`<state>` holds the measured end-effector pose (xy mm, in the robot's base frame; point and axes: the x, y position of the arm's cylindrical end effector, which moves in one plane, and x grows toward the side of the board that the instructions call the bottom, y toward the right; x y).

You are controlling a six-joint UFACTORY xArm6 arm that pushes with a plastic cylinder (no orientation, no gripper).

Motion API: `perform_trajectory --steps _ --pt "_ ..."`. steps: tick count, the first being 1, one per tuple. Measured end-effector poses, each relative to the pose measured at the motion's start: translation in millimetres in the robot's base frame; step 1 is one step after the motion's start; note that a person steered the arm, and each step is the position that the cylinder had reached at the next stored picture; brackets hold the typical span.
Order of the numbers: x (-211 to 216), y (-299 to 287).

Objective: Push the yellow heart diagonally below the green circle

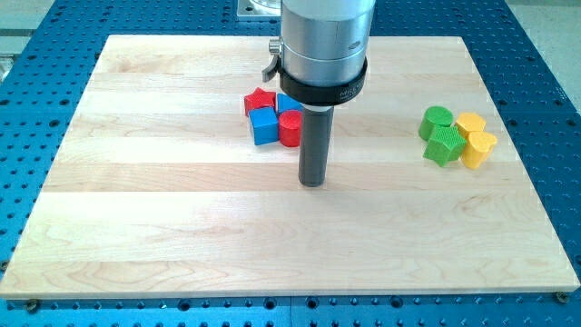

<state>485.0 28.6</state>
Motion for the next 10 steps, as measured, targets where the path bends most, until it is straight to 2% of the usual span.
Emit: perform_trajectory --steps 1,2,5,6,7,9,10 --pt "0.1 -0.3" --pt "19.2 32.8" --pt "27.1 245.3" --pt "-10.4 261.7" --pt "-40.7 246.1" --pt "-41.9 149.7" --pt "-41.9 139.3"
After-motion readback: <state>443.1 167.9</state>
